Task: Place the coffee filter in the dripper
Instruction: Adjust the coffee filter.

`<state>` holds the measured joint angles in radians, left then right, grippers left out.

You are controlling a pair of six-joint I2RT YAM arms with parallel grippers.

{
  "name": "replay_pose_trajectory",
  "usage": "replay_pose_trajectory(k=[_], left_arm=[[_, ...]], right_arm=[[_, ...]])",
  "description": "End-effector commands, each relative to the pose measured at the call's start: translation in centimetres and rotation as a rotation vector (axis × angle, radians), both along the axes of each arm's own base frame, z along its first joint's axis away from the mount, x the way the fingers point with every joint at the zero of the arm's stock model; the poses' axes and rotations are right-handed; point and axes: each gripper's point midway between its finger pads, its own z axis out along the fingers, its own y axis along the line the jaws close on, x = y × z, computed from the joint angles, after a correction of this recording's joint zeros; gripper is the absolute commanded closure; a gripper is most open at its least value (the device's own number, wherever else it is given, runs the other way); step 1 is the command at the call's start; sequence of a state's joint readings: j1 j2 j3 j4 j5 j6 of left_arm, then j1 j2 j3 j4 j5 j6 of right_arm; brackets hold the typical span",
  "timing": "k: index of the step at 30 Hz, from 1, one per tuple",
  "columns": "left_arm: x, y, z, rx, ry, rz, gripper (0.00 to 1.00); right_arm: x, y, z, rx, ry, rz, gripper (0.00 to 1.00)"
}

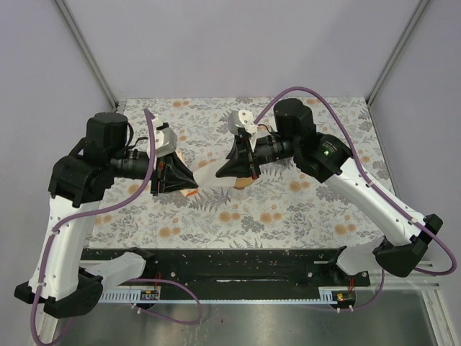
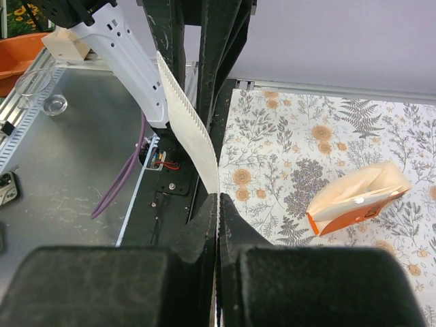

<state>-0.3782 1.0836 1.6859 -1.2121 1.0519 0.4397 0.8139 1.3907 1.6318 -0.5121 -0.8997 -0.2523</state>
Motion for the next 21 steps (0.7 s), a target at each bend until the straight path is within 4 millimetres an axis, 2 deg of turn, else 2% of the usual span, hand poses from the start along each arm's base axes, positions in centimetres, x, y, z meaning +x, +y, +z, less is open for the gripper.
replay_pose_trajectory(k=[1, 4, 8, 12, 21], left_arm=[[-0.8, 0.0, 0.9, -0.035, -0.041, -0.031, 0.8], [-0.7, 0.1, 0.9, -0.033, -0.045, -0.024, 0.86], [-0.4, 0.0, 1.0, -0.035, -0.041, -0.009, 1.0], [-0.3, 0.0, 1.3, -0.041, -0.034, 0.005, 1.0], [2.0, 0.6, 2.3, -0.037, -0.037, 0.165, 1.0]], right_arm=[[0.8, 0.3, 0.6, 0.026, -0.01, -0.025, 1.0], [0.8, 0.3, 0.7, 0.028, -0.007, -0.026, 1.0], [0.8, 0.4, 0.7, 0.031, -0.002, -0.021, 1.0], [0.8, 0.5, 0.8, 0.033, 0.0, -0.025, 1.0], [1.0, 0.6, 0.9, 0.039, 0.009, -0.039, 1.0]])
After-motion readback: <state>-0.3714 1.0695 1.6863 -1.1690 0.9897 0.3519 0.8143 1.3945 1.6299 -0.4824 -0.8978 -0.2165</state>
